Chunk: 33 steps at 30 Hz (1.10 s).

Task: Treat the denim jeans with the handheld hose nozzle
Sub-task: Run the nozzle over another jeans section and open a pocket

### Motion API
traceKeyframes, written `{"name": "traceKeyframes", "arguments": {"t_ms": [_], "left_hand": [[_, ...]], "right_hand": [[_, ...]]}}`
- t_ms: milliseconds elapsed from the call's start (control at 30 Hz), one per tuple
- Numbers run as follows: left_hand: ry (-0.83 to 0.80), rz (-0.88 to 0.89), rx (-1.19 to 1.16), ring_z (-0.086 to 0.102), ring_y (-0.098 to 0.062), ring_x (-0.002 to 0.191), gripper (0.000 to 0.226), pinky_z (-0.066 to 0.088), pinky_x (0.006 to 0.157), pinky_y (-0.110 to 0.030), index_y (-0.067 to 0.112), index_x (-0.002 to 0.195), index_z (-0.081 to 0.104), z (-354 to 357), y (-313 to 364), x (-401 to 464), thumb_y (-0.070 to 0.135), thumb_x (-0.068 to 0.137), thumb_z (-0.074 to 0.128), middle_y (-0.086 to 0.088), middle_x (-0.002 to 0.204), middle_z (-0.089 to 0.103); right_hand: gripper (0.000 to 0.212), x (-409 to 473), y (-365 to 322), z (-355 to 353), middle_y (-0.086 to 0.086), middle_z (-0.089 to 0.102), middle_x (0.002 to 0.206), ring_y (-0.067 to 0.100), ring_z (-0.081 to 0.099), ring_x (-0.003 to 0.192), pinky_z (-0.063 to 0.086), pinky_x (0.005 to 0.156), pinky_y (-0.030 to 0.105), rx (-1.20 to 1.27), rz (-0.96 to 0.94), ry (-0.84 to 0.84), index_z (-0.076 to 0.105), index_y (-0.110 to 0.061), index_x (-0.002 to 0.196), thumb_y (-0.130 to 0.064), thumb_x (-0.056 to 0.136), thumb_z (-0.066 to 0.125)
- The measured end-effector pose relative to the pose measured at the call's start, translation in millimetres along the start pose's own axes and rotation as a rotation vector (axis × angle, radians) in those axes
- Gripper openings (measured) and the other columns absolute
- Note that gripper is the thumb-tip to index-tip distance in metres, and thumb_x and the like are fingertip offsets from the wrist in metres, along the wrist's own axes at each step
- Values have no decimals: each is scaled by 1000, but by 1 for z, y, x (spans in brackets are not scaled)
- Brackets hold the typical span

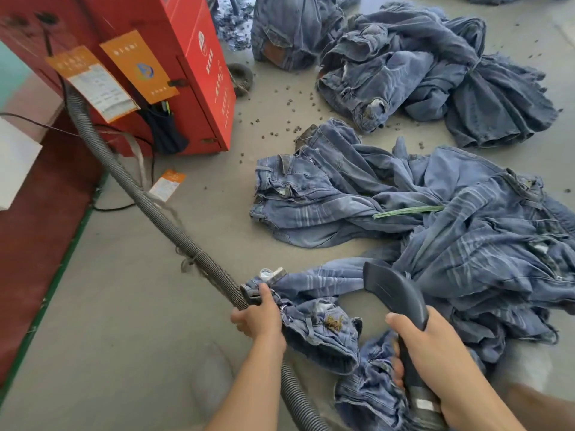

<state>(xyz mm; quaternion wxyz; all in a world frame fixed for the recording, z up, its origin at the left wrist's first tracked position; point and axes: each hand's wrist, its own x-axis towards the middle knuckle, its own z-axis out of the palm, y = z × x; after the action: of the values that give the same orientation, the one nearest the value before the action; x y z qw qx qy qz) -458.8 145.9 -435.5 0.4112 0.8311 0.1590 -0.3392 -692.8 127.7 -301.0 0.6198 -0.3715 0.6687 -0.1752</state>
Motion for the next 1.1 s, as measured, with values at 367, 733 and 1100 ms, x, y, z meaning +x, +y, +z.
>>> {"name": "traceKeyframes", "arguments": {"t_ms": [367, 733, 1100], "left_hand": [[-649, -338, -384, 61, -36, 121, 70, 46, 105, -63, 21, 148, 52, 7, -40, 10, 69, 101, 35, -14, 135, 65], [-806, -362, -538, 64, -34, 123, 52, 62, 81, -47, 11, 144, 55, -9, -32, -3, 46, 109, 40, -21, 135, 66], [-845, -366, -559, 64, -42, 117, 42, 49, 100, -55, 0, 118, 70, -20, -33, 5, 17, 88, 46, -26, 128, 68]], "right_hand": [[22, -1, 3, 10, 16, 58, 55, 32, 55, 43, 51, 49, 43, -303, 58, -141, 51, -6, 100, -21, 96, 66], [19, 14, 16, 90, 4, 71, 82, 22, 68, 67, 49, 57, 31, -588, -109, -127, 50, -22, 104, -36, 93, 57], [19, -2, -6, 55, 12, 68, 57, 30, 63, 44, 55, 52, 41, -473, -62, -142, 48, -19, 99, -34, 94, 60]]}}
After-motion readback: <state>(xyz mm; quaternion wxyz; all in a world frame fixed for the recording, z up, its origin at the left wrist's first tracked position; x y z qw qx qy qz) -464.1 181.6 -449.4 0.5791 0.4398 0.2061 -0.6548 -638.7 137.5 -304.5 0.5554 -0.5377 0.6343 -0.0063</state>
